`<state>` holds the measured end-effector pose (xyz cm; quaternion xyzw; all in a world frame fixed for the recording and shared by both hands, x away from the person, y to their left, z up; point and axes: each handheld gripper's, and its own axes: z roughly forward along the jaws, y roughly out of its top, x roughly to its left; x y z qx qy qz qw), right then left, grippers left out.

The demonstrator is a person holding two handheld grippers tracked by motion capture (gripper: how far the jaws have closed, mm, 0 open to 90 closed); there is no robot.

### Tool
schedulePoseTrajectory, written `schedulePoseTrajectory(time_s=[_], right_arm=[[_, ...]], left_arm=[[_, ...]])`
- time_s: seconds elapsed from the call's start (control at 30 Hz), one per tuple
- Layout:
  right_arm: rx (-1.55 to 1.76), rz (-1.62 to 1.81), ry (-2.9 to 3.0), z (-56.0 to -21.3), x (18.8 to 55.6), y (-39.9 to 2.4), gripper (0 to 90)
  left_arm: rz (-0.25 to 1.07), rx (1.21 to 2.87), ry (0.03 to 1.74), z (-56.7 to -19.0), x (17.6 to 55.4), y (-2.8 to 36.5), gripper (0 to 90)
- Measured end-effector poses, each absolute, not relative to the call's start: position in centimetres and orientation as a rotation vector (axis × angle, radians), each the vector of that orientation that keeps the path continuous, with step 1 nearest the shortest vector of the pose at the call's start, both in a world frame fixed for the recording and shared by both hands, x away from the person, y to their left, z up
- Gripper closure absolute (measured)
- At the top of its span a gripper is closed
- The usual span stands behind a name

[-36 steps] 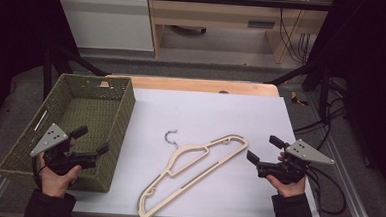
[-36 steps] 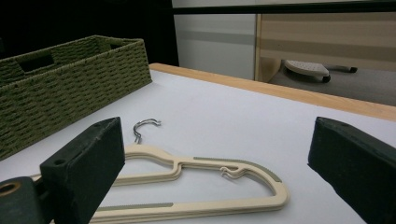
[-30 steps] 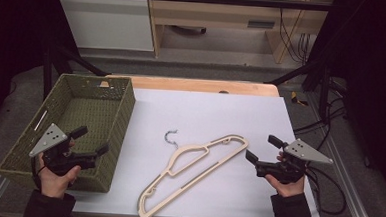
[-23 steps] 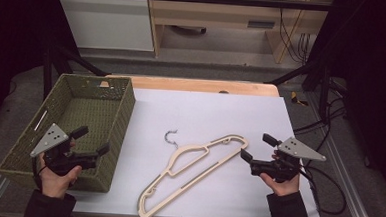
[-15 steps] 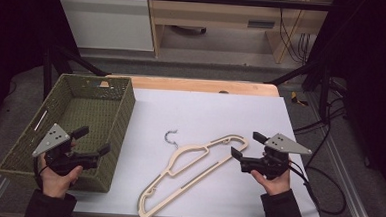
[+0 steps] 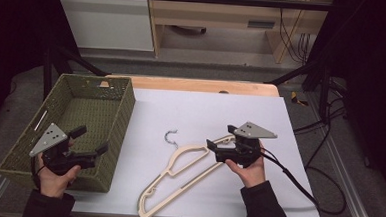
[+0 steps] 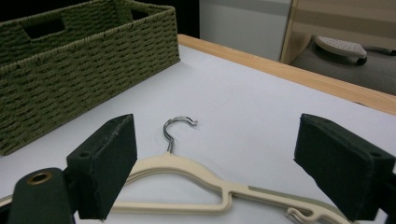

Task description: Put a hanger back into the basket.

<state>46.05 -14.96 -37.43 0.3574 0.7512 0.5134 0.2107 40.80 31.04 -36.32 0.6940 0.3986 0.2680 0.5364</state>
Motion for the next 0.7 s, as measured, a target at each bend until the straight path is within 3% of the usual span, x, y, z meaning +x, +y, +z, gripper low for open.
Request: schedulePoseTrajectory(time_s=[0.7], right_arm=[[0.986, 1.332, 2.237, -39.7, 50.5, -7.1, 23.0]], left_arm=[[0.638, 1.660, 0.953, -36.5, 41.0, 31.0, 4.2]])
